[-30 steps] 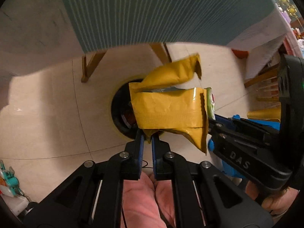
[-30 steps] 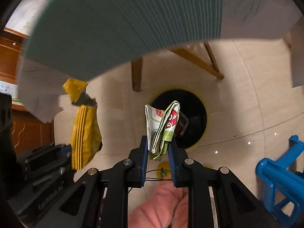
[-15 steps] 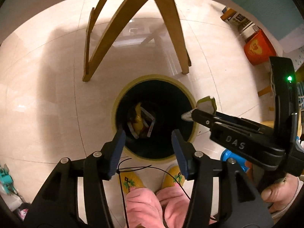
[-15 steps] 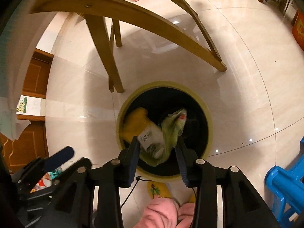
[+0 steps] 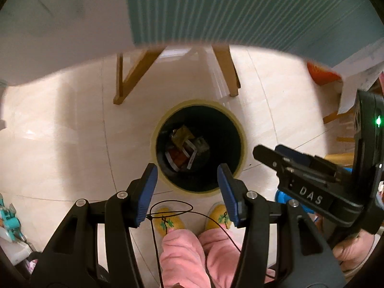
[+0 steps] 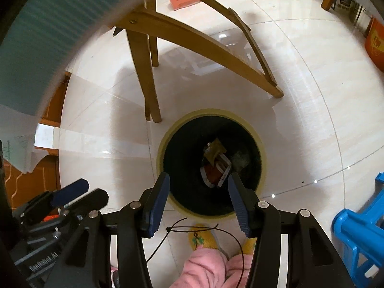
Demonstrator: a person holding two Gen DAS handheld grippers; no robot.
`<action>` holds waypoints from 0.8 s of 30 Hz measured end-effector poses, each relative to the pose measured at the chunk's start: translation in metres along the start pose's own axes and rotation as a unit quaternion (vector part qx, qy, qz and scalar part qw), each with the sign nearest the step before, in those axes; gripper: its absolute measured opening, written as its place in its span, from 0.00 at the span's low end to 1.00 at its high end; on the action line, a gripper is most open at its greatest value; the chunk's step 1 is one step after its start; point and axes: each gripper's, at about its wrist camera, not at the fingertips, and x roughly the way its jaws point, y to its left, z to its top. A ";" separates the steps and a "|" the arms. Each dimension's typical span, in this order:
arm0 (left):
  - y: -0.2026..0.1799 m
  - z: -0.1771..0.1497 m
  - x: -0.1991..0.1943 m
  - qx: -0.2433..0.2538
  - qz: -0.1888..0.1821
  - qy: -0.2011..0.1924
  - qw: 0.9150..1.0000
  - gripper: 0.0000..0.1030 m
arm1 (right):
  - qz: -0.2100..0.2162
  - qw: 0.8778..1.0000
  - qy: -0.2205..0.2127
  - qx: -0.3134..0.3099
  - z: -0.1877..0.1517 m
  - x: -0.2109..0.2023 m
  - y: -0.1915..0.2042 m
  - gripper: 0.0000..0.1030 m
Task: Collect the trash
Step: 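Carry both wrappers over the black bin and open both tools, then raise both open tools back toward the pile of boxes and bags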
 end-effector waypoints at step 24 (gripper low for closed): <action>-0.046 0.018 -0.343 -0.024 -0.005 -0.139 0.990 0.47 | 0.068 0.988 -0.090 -0.103 0.006 -0.355 0.118 0.50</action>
